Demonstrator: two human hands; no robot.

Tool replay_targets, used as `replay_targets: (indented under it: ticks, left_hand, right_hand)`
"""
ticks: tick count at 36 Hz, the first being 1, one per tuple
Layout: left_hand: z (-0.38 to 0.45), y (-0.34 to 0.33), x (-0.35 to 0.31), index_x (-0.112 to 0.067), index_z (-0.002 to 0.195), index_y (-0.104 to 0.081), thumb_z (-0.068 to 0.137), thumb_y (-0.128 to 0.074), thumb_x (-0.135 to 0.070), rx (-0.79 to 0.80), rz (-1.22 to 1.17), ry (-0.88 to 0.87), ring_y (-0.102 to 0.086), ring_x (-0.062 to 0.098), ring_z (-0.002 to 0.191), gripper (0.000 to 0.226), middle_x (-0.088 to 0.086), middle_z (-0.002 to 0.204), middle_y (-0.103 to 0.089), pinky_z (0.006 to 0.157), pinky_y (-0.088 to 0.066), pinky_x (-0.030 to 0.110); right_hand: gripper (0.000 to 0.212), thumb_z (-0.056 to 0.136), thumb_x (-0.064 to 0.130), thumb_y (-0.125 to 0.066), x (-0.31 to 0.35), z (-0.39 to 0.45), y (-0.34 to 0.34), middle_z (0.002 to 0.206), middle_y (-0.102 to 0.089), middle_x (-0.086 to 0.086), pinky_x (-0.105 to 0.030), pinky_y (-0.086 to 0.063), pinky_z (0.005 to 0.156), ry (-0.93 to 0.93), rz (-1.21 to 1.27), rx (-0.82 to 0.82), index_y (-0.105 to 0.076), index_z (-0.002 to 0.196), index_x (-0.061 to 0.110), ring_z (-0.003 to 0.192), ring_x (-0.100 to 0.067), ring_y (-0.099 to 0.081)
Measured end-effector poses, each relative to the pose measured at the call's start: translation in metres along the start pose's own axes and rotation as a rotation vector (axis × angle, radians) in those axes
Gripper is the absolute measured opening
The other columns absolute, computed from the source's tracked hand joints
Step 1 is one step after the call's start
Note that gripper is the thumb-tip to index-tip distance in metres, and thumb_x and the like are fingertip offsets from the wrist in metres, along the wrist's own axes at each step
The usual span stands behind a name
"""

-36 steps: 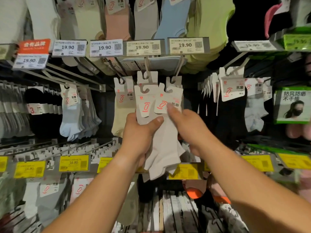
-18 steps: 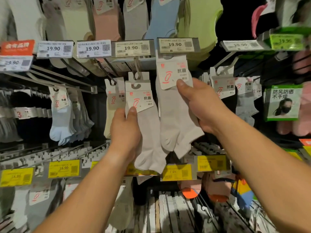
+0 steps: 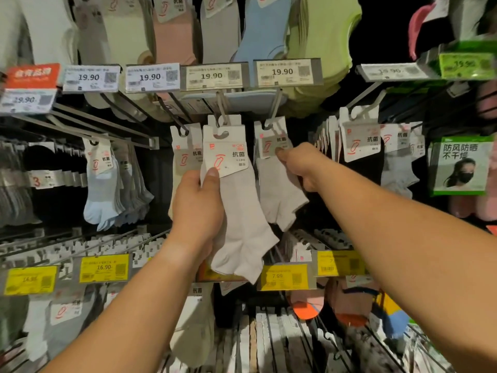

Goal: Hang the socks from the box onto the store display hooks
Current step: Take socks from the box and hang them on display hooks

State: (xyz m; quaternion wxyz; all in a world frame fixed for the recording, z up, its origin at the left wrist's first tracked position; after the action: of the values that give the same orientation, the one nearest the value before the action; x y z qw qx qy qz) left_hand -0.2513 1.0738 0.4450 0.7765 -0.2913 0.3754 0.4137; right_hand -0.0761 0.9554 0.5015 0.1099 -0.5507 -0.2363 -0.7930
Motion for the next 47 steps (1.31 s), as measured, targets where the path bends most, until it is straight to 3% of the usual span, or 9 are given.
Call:
replay_targets:
  ticks: [7,10,12,18,27,31,36,42,47]
  left_hand:
    - [0.003,-0.015,-0.004,-0.015,0.12,-0.063,0.106,-0.045,-0.037,0.006,0.042,-0.029,-0.064,0.019,0.11,0.031,0.0,0.116,-0.07,0.095,-0.051,0.038]
    - [0.003,-0.03,-0.005,-0.027,0.122,-0.062,0.094,-0.044,-0.057,0.048,0.035,-0.073,-0.064,0.018,0.114,0.045,-0.003,0.122,-0.069,0.101,-0.051,0.045]
    - [0.004,-0.045,-0.005,-0.033,0.121,-0.061,0.091,-0.041,-0.064,0.106,0.08,-0.111,-0.064,0.017,0.116,0.048,-0.006,0.123,-0.068,0.101,-0.051,0.048]
    - [0.0,-0.072,-0.033,-0.014,0.111,-0.057,0.108,-0.039,-0.035,0.182,0.169,-0.241,-0.056,-0.004,0.088,0.028,-0.014,0.096,-0.06,0.066,-0.04,0.006]
    - [-0.006,-0.077,-0.044,-0.008,0.105,-0.055,0.109,-0.04,-0.028,0.108,0.176,-0.373,-0.05,-0.026,0.075,0.026,-0.019,0.085,-0.054,0.062,-0.037,0.001]
    - [0.0,-0.079,-0.047,-0.008,0.108,-0.057,0.109,-0.039,-0.032,0.088,0.183,-0.33,-0.053,-0.009,0.08,0.03,-0.014,0.09,-0.056,0.061,-0.036,0.001]
    - [0.013,-0.084,-0.053,-0.009,0.112,-0.057,0.108,-0.039,-0.036,0.07,0.14,-0.262,-0.059,0.023,0.105,0.033,0.004,0.113,-0.065,0.084,-0.043,0.033]
    - [0.018,-0.091,-0.038,-0.01,0.113,-0.061,0.107,-0.041,-0.036,0.116,0.117,-0.111,-0.06,0.024,0.107,0.033,0.007,0.113,-0.066,0.081,-0.04,0.032]
    - [0.032,-0.095,-0.028,-0.009,0.115,-0.059,0.107,-0.041,-0.037,0.119,0.184,-0.081,-0.059,0.023,0.101,0.034,0.006,0.111,-0.065,0.065,-0.038,0.027]
  right_hand:
    - [0.045,0.102,0.049,-0.04,0.009,-0.017,0.013,0.121,-0.059,-0.009,-0.034,-0.045,0.078,0.28,-0.281,-0.283,-0.053,0.125,0.013,0.104,-0.026,-0.058]
    - [0.045,0.1,0.059,-0.036,0.003,-0.048,0.001,0.095,-0.066,-0.005,-0.04,-0.051,0.077,0.277,-0.041,-0.105,-0.061,0.092,0.022,0.086,-0.023,-0.063]
    - [0.05,0.1,0.057,-0.037,-0.001,-0.058,-0.009,0.098,-0.07,-0.008,-0.043,-0.052,0.085,0.295,-0.06,-0.05,-0.066,0.095,0.017,0.091,-0.027,-0.065]
    - [0.033,0.102,0.046,-0.042,-0.005,-0.054,0.008,0.1,-0.069,0.001,-0.036,-0.054,0.078,0.4,0.078,-0.231,-0.06,0.099,0.018,0.091,-0.016,-0.066]
    - [0.034,0.104,0.042,-0.041,0.009,-0.06,0.023,0.092,-0.065,0.004,-0.016,-0.046,0.062,0.559,-0.003,-0.29,-0.057,0.095,0.013,0.082,-0.006,-0.06]
    - [0.037,0.103,0.045,-0.041,0.019,-0.054,0.023,0.093,-0.064,-0.002,-0.037,-0.051,0.074,0.536,-0.033,-0.267,-0.056,0.092,0.013,0.086,-0.018,-0.062]
    - [0.037,0.103,0.043,-0.04,0.038,-0.042,0.026,0.09,-0.062,-0.003,-0.033,-0.044,0.068,0.524,-0.068,-0.25,-0.053,0.082,0.016,0.083,-0.021,-0.058]
    - [0.041,0.102,0.044,-0.043,0.022,-0.027,0.025,0.083,-0.06,-0.006,-0.033,-0.044,0.07,0.375,-0.029,-0.168,-0.052,0.075,0.015,0.08,-0.025,-0.058]
    - [0.044,0.102,0.046,-0.041,0.014,-0.008,0.016,0.101,-0.067,-0.01,-0.039,-0.053,0.083,0.249,-0.057,-0.113,-0.064,0.108,0.008,0.093,-0.029,-0.063]
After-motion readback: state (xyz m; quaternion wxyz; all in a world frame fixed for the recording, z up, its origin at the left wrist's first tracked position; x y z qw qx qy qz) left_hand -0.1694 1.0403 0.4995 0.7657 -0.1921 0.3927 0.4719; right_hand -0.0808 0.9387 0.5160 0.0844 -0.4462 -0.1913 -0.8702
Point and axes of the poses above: each hand's wrist, its own z-axis towards the middle knuckle, its own y-axis out of the back of the hand, x = y × z, the point moved 6 cm from there along z, towards the middle knuckle
